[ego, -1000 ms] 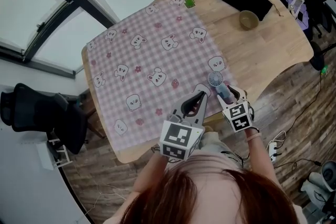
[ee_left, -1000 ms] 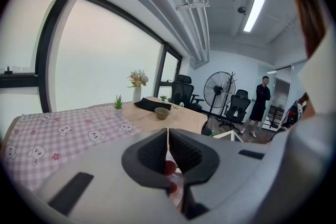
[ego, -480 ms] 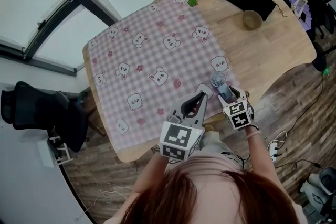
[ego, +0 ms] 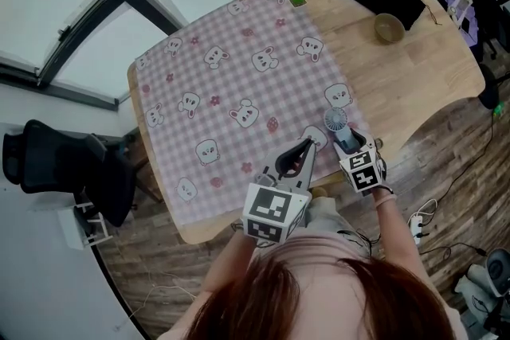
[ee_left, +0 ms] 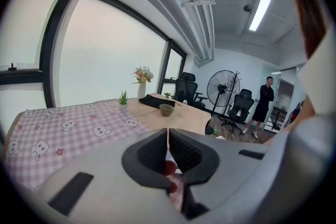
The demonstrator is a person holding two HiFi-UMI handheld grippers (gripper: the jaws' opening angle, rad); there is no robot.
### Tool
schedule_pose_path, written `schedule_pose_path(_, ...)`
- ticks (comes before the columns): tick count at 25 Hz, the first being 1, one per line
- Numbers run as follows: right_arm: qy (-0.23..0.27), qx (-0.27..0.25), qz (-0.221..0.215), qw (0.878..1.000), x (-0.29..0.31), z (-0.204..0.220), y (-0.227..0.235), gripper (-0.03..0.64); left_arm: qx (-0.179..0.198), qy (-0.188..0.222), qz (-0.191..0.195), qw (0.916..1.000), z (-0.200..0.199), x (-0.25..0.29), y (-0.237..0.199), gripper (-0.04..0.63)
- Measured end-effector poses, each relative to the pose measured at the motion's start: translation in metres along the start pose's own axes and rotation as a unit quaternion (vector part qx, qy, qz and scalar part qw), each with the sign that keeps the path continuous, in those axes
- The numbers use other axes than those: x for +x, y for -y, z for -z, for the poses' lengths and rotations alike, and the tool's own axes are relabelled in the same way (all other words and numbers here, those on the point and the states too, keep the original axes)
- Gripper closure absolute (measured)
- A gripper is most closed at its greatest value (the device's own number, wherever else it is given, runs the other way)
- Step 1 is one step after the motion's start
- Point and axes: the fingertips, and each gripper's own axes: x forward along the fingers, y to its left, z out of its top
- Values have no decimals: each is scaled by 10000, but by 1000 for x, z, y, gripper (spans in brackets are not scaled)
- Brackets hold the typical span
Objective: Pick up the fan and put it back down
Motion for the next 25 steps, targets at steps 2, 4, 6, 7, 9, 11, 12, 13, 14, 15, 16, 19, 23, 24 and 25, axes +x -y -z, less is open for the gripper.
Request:
schedule_pose_path(2, -16, -9, 69, 10000, 3, -2, 3, 394, -54, -4, 21, 10000, -2, 0, -3, 580)
schedule_pose_path(4, 9, -5, 88, 10000, 5, -4, 5, 394, -85, 1, 31, 10000, -4, 1, -5, 580)
schedule_pose_path(6, 26, 39, 45, 10000, 5, -4, 4, 399, -102, 12, 25, 9999, -4, 1, -5, 580)
schedule_pose_path(7, 25, 69, 40, 10000, 5, -4, 4, 400, -109, 20, 23, 9999, -4, 2, -5, 580)
schedule_pose_path(9, 7, 110, 63, 9999, 5, -4, 5, 403, -122, 34, 33, 9999, -2, 3, -5, 580)
schedule_pose_path(11, 2, 137, 86, 9999, 7, -3, 6, 405, -150, 36, 58, 9999, 0, 5, -5, 580)
schedule_pose_path(12, 10, 140, 90, 9999, 7, -3, 6, 405, -170, 35, 69, 9998, 0, 6, -5, 580)
schedule_pose_path(13, 17, 142, 92, 9999, 8, -4, 6, 405, -186, 35, 73, 9998, 0, 6, -5, 580)
schedule_pose_path(14, 12, 152, 93, 9998, 8, -3, 6, 405, -196, 35, 69, 9998, -1, 5, -4, 580)
schedule_pose_path(15, -6, 178, 89, 9998, 7, -1, 4, 405, -201, 36, 62, 9998, -1, 4, -4, 580)
schedule_pose_path(16, -34, 215, 77, 9997, 7, 2, 2, 405, -203, 34, 53, 9998, -1, 2, -3, 580)
schedule_pose_path(19, -50, 238, 57, 9997, 2, 0, -2, 407, -192, 21, 30, 9998, -2, 0, -2, 580)
schedule_pose_path(23, 92, 236, 119, 9996, -1, -6, 4, 406, -174, 27, 10, 9998, -2, 4, -1, 580)
schedule_pose_path(24, 131, 239, 132, 9995, -2, -8, 5, 406, -162, 33, -1, 9999, -2, 4, 0, 580)
schedule_pose_path(25, 166, 239, 142, 9995, -4, -10, 6, 407, -146, 41, -18, 9999, -3, 4, 0, 580)
